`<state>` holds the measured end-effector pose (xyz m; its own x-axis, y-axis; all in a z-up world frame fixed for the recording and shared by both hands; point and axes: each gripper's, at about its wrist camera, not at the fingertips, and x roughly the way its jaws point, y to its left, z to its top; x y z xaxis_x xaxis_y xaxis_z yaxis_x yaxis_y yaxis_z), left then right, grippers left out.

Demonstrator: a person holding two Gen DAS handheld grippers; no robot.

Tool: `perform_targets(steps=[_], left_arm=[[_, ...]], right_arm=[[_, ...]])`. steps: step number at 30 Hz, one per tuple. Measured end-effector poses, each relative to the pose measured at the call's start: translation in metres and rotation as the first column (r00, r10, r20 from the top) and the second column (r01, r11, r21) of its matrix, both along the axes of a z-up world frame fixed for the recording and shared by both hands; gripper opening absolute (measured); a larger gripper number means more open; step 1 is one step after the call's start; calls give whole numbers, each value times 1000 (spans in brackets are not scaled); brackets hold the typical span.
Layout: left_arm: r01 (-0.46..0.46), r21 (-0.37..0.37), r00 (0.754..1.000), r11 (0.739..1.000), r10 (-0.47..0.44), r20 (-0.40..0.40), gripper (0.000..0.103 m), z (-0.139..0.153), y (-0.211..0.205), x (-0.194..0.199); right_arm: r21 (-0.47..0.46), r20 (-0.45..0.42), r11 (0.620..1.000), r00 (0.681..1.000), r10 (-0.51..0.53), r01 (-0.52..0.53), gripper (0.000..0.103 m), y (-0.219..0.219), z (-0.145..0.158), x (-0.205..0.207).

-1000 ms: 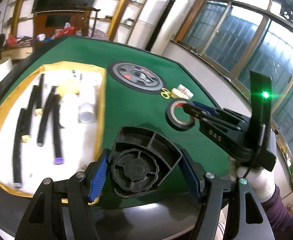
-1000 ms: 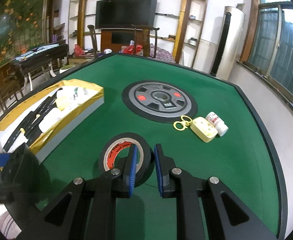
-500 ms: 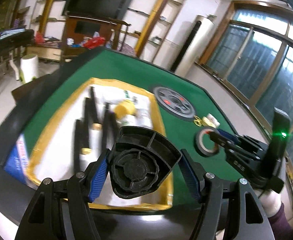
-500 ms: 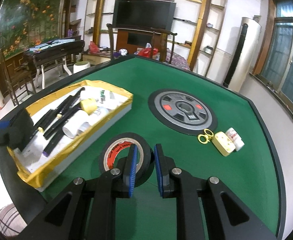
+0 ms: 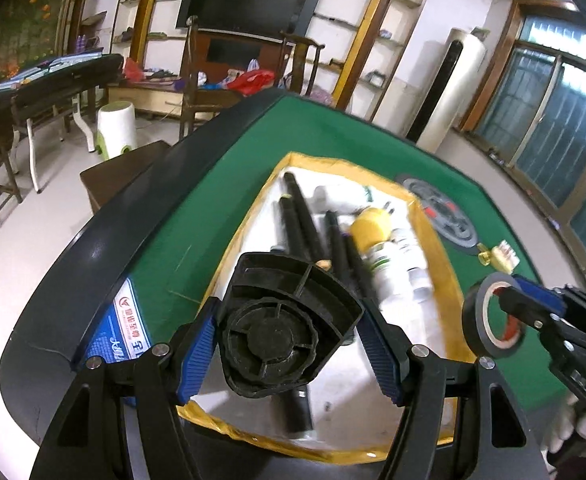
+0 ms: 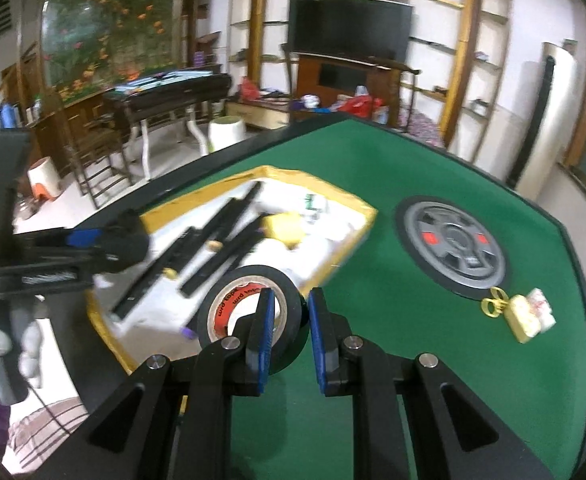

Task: Organize rigid objects
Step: 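Carry the black holder with the left gripper while the right gripper carries the tape roll to the tray, then open both grippers to drop the holder and tape roll into the tray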

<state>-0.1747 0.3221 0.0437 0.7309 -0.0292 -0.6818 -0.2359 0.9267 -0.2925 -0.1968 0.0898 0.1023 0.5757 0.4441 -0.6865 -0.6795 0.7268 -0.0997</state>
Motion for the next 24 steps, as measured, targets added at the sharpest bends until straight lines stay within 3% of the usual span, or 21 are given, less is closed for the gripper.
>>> perform_targets(steps=[7, 15, 18, 21, 24], left_arm=[[19, 79, 1000, 997, -16, -27, 72, -5, -8, 13], [42, 110, 997, 993, -35, -71, 72, -4, -11, 31], [65, 101, 994, 993, -57, -89, 72, -5, -14, 37], [76, 44, 989, 996, -69, -128, 72, -11, -10, 45], [70, 51, 987, 996, -62, -150, 72, -12, -9, 49]], right_arm=[[-37, -31, 995, 996, 89, -90, 17, 39, -17, -14], [-74, -72, 980, 982, 177, -182, 17, 63, -36, -25], [-86, -87, 972, 973, 212, -220, 17, 70, -42, -31], [-114, -70, 963, 969, 236, -243, 17, 75, -46, -38], [-131, -89, 953, 961, 262, -272, 17, 78, -50, -37]])
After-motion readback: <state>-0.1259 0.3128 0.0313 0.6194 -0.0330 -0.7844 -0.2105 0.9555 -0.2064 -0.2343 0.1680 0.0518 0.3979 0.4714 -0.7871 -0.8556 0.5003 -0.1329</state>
